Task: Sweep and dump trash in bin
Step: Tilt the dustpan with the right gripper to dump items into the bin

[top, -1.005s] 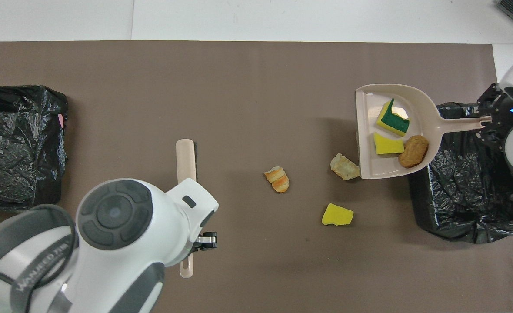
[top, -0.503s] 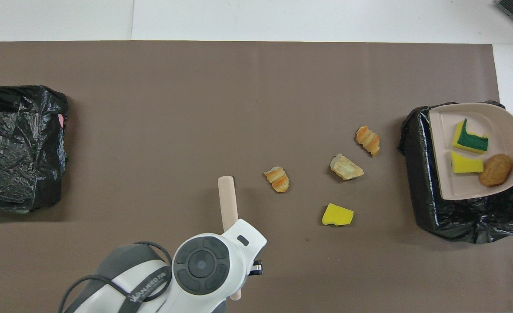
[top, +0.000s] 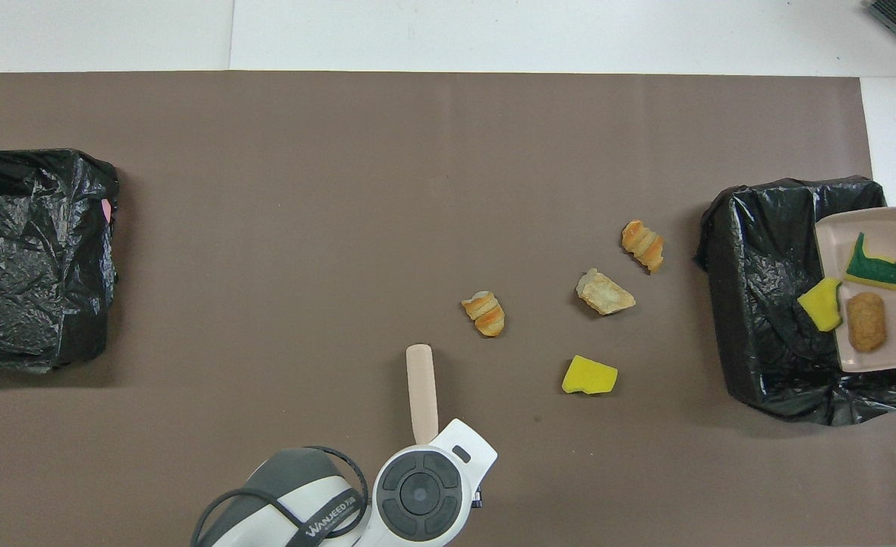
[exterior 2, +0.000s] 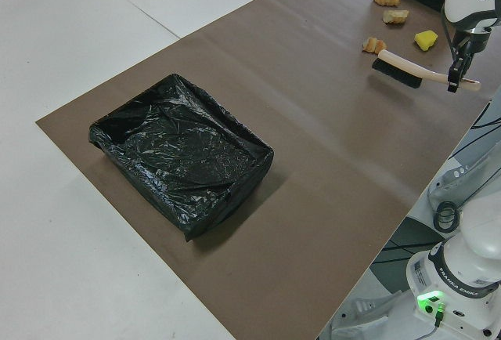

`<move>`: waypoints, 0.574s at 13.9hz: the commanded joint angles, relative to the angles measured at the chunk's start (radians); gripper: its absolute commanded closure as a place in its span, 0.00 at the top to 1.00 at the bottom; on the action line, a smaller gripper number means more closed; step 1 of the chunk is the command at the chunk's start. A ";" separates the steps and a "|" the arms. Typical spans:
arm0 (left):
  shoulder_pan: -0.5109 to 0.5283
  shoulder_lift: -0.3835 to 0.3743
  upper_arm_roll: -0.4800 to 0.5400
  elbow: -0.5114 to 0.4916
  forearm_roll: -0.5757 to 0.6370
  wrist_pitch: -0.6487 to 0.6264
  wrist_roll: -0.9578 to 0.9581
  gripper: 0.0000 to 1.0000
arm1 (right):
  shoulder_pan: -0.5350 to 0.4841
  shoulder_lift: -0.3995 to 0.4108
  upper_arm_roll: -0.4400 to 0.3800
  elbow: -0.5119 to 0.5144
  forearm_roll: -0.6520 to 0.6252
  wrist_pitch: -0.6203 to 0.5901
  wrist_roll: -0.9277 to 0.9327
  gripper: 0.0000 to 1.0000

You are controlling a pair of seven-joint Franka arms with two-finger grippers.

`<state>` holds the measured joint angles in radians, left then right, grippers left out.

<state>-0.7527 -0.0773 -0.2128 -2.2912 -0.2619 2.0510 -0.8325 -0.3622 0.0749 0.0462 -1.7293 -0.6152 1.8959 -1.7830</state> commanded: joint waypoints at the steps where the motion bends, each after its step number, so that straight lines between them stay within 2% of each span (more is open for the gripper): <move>1: -0.019 -0.021 0.016 -0.046 -0.017 0.069 -0.033 0.00 | 0.029 -0.044 0.006 -0.023 -0.067 -0.064 0.025 0.00; 4: -0.019 -0.012 0.016 -0.070 -0.017 0.095 -0.043 0.00 | 0.063 -0.070 0.008 -0.022 -0.089 -0.080 0.011 0.00; 8: -0.016 -0.013 0.018 -0.090 -0.017 0.103 0.016 0.00 | 0.114 -0.099 0.009 -0.024 -0.214 -0.080 0.027 0.00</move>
<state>-0.7527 -0.0748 -0.2103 -2.3567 -0.2619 2.1257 -0.8505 -0.2700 0.0122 0.0496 -1.7299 -0.7650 1.8270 -1.7731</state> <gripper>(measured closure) 0.740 0.678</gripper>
